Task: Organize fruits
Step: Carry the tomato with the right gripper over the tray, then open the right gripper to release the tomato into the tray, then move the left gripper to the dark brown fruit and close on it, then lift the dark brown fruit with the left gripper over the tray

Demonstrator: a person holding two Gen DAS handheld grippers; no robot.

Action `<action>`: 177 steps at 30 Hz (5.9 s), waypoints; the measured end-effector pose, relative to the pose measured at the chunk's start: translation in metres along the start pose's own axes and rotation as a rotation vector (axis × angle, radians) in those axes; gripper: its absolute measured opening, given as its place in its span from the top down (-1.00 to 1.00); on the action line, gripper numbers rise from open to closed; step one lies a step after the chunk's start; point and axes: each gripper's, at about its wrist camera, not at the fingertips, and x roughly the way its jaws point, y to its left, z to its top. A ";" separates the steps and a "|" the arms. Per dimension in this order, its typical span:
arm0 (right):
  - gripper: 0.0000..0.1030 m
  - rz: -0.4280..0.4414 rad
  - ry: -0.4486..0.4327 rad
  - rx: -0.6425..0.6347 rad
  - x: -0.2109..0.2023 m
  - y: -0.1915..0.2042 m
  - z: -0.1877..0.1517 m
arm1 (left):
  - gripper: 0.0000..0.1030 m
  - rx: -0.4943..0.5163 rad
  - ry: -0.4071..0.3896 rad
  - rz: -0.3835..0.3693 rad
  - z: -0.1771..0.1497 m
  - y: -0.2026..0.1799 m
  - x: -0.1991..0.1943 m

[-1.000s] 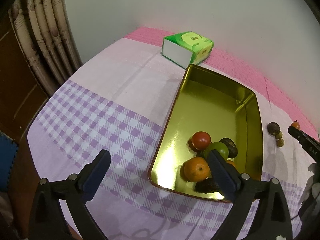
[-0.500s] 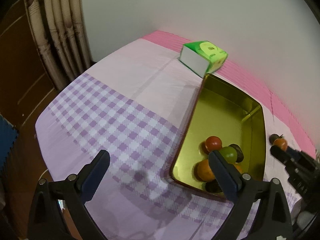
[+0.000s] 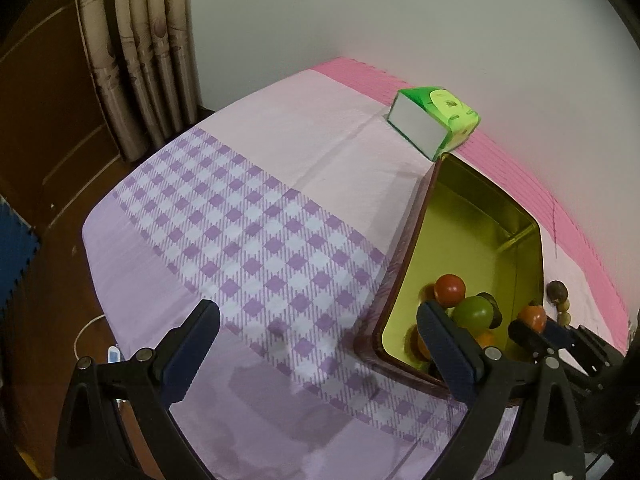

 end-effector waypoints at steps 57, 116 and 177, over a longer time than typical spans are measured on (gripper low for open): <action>-0.51 -0.222 -0.109 0.309 -0.044 -0.138 -0.049 | -0.89 0.067 0.000 0.029 -0.006 -0.013 0.009; -1.00 -0.437 -0.070 0.414 -0.029 -0.269 -0.114 | -0.15 0.748 0.132 -0.272 -0.028 -0.342 0.096; -1.00 -0.438 -0.069 0.415 -0.029 -0.269 -0.114 | 0.28 0.729 0.137 -0.287 -0.041 -0.326 0.062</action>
